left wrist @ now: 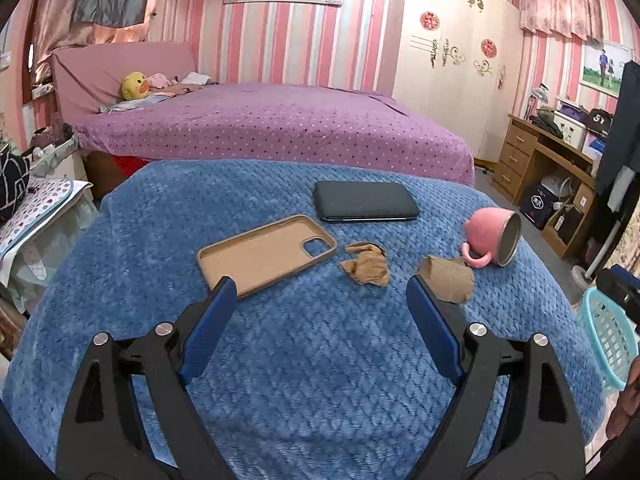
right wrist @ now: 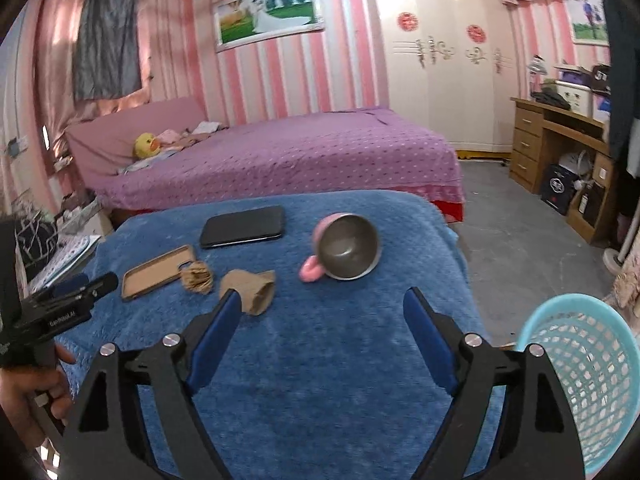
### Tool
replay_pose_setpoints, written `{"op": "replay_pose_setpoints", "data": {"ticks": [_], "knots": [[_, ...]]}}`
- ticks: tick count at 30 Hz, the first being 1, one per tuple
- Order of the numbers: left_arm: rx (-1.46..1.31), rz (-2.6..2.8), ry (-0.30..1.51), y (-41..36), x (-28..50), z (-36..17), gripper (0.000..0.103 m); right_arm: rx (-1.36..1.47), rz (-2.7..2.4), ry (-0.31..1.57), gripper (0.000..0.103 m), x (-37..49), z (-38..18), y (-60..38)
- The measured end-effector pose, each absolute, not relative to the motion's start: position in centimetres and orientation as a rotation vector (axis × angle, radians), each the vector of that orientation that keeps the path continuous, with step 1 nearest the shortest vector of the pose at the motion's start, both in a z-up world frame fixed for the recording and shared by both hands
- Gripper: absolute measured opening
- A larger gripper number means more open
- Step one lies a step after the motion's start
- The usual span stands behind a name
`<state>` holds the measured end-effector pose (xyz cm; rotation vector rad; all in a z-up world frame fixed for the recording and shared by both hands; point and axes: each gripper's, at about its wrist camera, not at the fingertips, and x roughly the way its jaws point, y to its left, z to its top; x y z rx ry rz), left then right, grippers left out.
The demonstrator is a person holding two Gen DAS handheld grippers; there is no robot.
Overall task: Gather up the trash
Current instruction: 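Return both open tools over the remaining items on the bed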
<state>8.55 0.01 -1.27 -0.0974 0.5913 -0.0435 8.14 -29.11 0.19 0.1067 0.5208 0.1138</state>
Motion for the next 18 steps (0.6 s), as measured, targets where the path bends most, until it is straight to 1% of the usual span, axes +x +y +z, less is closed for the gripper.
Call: {"op": "replay_pose_setpoints", "data": {"ticks": [4,9,13,18], "knots": [[-0.124,-0.022,0.6,1.0,8.9,-1.6,0.085,0.095,0.135,0.522,0.082,8.4,0.6,-27.7],[-0.129,-0.014,0.605,1.2,9.3,-2.0,0.085,0.053,0.162,0.514,0.082,9.0,2.6,-26.2],[-0.144,-0.025,0.584,1.0,9.2,-1.4,0.085,0.016,0.169,0.489,0.087,10.0,4.0,-25.5],[-0.09,-0.059,0.593,-0.1,9.7,-2.0,0.085,0.002,0.186,0.506,0.087,11.6,2.5,-24.8]]}}
